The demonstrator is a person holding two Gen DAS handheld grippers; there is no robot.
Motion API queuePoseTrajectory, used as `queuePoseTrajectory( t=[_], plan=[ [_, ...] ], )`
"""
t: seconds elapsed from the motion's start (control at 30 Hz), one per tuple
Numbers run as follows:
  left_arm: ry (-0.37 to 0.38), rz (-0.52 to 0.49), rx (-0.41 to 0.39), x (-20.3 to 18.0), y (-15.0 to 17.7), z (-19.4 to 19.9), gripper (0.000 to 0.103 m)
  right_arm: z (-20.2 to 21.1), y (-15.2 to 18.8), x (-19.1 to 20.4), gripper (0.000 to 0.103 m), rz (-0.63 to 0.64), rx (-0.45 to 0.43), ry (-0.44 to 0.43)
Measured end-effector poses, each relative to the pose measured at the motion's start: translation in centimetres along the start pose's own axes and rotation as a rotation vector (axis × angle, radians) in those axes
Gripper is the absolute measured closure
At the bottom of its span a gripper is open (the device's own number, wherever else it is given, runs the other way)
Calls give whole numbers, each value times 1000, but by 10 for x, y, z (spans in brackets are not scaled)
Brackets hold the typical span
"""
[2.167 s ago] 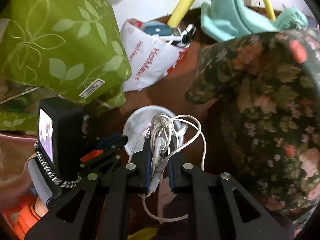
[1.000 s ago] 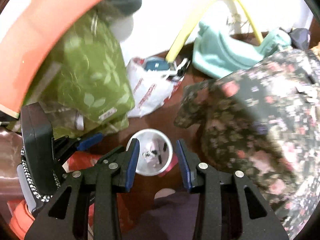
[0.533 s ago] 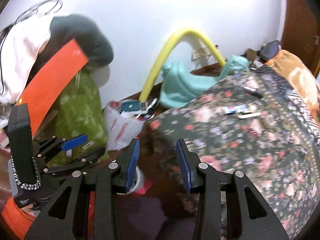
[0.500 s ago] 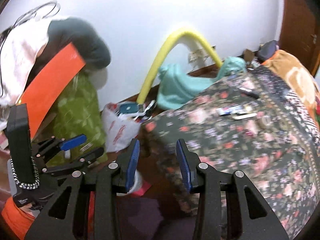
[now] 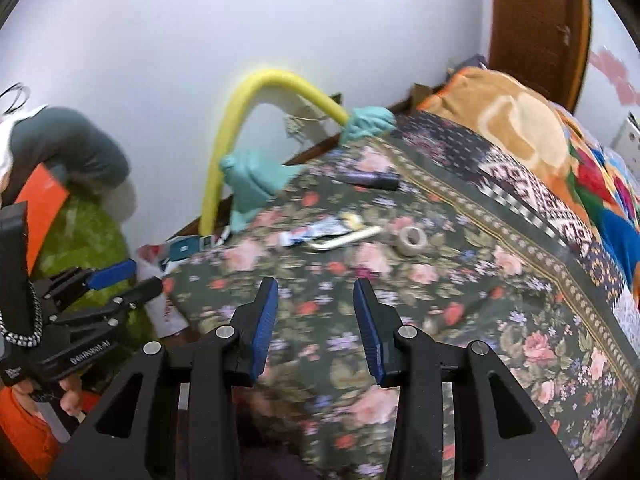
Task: Collect trash
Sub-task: 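Move both grippers back over the items on the bed, then grasp the white toothpaste tube with the left gripper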
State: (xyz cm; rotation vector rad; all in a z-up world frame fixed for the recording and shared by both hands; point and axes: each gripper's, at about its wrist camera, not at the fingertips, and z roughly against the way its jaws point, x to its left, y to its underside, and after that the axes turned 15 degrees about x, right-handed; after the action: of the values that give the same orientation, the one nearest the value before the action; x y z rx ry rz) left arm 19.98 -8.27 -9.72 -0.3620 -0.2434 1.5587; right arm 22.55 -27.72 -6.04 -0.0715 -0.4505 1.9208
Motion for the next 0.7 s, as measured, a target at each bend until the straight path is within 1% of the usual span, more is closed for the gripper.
queuePoseTrajectory(
  t=[0.17,0.27,0.43,0.53,0.6,0.7],
  plan=[
    [17,-67,16,-22,-34,-26,54,-21,-12,-41,67,-59,37,20],
    [24,-109,23,-34,-56,-43,52,-37,-23,-64,67,-100,62,14],
    [46,-149,55,-47,-93,-81,51,-65,-39,-87,66,-127,102,12],
    [59,-166,89,-50,-109,-105,51,-83,-47,-96,59,-127,119,15],
    [68,-178,112,-52,-116,-118,51,-95,-53,-101,52,-129,127,10],
    [73,-201,139,-55,-121,-135,51,-113,-59,-107,51,-131,144,-8]
  ],
)
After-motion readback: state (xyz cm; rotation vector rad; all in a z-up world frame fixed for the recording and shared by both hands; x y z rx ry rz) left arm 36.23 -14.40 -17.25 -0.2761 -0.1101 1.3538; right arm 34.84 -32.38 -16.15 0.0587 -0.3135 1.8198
